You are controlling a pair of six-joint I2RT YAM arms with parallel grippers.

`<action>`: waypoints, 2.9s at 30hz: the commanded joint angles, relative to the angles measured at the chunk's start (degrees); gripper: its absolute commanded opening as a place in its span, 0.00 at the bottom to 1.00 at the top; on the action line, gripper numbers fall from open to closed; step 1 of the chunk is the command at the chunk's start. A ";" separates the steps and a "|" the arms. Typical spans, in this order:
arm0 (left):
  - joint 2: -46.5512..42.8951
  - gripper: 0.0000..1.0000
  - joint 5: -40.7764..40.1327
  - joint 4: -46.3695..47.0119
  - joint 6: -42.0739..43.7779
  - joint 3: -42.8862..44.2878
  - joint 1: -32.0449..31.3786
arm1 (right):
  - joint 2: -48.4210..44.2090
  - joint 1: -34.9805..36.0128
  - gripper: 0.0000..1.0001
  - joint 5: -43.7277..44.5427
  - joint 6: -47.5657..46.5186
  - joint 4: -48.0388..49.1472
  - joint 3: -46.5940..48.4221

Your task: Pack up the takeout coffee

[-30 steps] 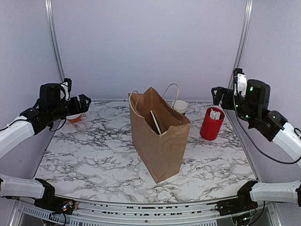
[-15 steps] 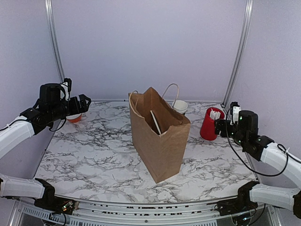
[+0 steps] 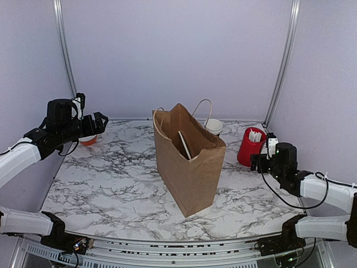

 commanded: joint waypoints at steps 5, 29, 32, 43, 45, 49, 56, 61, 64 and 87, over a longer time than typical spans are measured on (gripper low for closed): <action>-1.04 0.99 0.42 1.37 -0.46 -0.80 0.37 | 3.98 -5.84 1.00 -0.41 -4.75 10.70 -2.78; -1.22 0.99 -3.84 1.69 -0.13 -1.68 0.38 | 27.27 -16.91 1.00 -9.03 -7.61 41.44 -1.87; -1.13 0.99 -5.38 2.42 -0.09 -2.28 0.35 | 29.26 -17.00 1.00 -8.94 -7.49 42.97 -0.69; 0.54 0.99 -14.37 4.88 0.24 -5.23 0.34 | 33.08 -17.17 1.00 -11.56 -10.09 61.09 -6.76; 0.82 0.99 -16.85 5.66 0.43 -6.04 0.33 | 33.43 -17.17 1.00 -11.38 -9.87 65.30 -9.39; 1.86 0.99 -22.85 7.61 1.87 -7.69 0.40 | 34.04 -16.96 1.00 -10.74 -10.20 67.48 -10.31; 3.13 0.99 -34.87 18.55 3.72 -16.99 3.23 | 35.14 -14.54 1.00 -5.67 -11.76 69.80 -10.36; 4.85 0.99 -35.81 26.82 4.32 -22.65 8.98 | 35.06 -14.53 1.00 -5.62 -11.55 69.21 -10.24; 9.17 0.99 -35.70 32.19 4.02 -23.58 11.83 | 35.02 -14.54 1.00 -5.73 -11.53 69.19 -10.29; 22.79 0.99 -24.65 75.67 16.37 -37.99 14.56 | 35.03 -14.62 1.00 -5.83 -11.48 69.03 -10.18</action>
